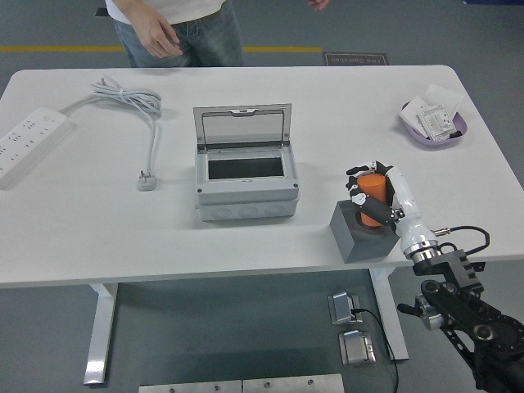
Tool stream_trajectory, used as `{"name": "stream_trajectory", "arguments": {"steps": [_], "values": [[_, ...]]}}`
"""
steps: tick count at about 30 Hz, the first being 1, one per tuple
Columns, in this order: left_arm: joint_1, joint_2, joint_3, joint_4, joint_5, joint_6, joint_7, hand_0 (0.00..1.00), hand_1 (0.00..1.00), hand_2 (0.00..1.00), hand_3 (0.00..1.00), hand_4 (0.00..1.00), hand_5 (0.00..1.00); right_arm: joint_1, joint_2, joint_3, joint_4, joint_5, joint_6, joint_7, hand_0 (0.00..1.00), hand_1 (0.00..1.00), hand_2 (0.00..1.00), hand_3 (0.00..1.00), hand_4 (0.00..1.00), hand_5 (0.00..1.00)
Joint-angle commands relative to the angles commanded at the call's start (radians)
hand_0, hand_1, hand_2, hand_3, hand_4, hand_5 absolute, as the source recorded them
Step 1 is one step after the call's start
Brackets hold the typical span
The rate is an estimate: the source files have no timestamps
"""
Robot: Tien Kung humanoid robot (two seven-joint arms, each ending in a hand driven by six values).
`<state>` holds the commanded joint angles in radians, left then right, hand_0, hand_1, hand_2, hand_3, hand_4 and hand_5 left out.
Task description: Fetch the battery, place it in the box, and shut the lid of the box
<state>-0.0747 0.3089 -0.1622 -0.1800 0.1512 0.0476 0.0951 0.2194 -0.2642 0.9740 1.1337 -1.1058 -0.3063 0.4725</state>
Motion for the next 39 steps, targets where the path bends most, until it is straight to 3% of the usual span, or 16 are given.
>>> {"name": "stream_trajectory", "arguments": {"steps": [7, 15, 21, 32, 39], "values": [[-0.002, 0.002, -0.015, 0.0, 0.015, 0.0, 0.004, 0.627, 0.703, 0.654, 0.611, 0.662, 0.165, 0.084, -0.024, -0.063, -0.011, -0.034, -0.023, -0.036, 0.062, 0.235, 0.366, 0.417, 0.075, 0.002], [-0.003, 0.004, -0.042, 0.0, 0.041, -0.001, 0.015, 0.63, 0.704, 0.66, 0.614, 0.668, 0.172, 0.251, -0.024, -0.202, -0.035, -0.198, -0.025, -0.183, 0.075, 0.243, 0.369, 0.415, 0.064, 0.002], [-0.009, 0.008, -0.052, 0.0, 0.057, -0.003, 0.021, 0.63, 0.706, 0.667, 0.615, 0.671, 0.173, 0.396, 0.036, -0.318, -0.11, -0.285, 0.004, -0.266, 0.075, 0.242, 0.37, 0.414, 0.065, 0.002], [-0.02, 0.017, -0.085, 0.0, 0.105, -0.007, 0.038, 0.631, 0.708, 0.665, 0.615, 0.672, 0.174, 0.653, 0.133, -0.502, -0.292, -0.287, 0.043, -0.323, 0.092, 0.256, 0.37, 0.415, 0.075, 0.002], [-0.027, 0.021, -0.096, 0.0, 0.124, -0.008, 0.044, 0.631, 0.707, 0.664, 0.615, 0.671, 0.176, 0.763, 0.196, -0.611, -0.381, -0.272, 0.057, -0.351, 0.099, 0.261, 0.37, 0.415, 0.077, 0.002]]}}
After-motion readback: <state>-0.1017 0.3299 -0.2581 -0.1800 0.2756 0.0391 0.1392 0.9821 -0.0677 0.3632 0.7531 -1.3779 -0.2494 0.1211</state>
